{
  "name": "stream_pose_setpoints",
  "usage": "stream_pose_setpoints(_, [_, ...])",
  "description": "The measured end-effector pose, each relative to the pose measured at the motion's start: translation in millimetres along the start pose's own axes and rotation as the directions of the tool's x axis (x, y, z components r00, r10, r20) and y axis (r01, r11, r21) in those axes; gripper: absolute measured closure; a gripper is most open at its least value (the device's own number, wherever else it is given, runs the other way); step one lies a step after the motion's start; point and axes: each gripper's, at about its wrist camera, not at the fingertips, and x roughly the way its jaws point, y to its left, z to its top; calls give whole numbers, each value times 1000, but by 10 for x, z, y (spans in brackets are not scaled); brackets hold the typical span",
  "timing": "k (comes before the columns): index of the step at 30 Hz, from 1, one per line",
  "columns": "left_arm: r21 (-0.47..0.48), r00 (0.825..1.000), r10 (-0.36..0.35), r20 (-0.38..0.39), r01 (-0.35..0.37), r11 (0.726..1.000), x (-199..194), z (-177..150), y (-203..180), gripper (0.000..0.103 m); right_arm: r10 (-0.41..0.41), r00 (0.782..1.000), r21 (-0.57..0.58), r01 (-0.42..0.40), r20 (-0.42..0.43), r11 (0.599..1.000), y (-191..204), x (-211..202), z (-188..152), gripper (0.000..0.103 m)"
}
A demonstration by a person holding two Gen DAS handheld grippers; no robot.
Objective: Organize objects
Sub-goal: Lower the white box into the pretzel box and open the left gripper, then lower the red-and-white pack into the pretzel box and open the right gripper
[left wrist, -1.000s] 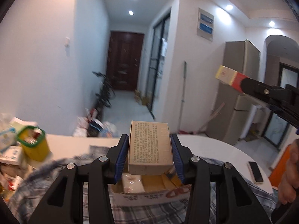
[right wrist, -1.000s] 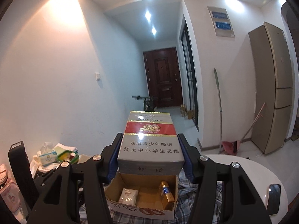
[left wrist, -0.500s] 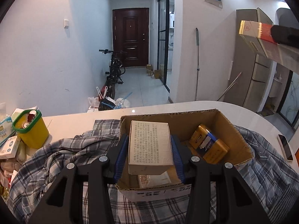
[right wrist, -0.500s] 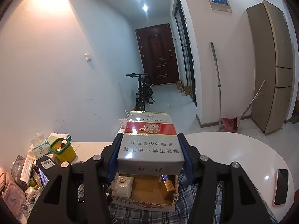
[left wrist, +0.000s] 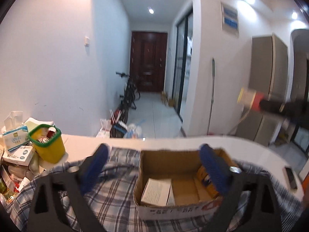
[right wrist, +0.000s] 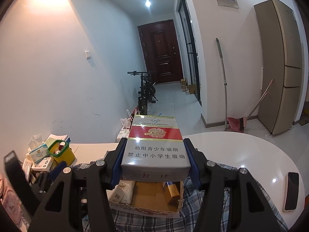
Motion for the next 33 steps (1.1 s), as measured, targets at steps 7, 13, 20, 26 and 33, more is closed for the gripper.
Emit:
stream_pose_setpoints(7, [25,997,77,30,-77,997,-32,94,56,0,2,997,-18,-3,-74,1000,91,274,-130,47])
stream_pose_setpoints(13, [-16,994,52,-101,-54,998,208,49,175,0,50,966,28,-45,-252,999,83,787,-406,47])
stream_pose_setpoints(20, [-37,986,28,-167,-34,999,336,-21,217,0,75,932,66,-55,-354,996,22,1129,-646,47])
stream_pose_setpoints(26, [-13,983,7,-182,-9,1000,346,-42,121,0,93,931,62,-76,-354,995,12,1208,-734,47])
stream_pose_setpoints(33, [28,989,40,-145,-36,999,256,6,71,0,51,956,10,-51,-288,999,69,1106,-646,36])
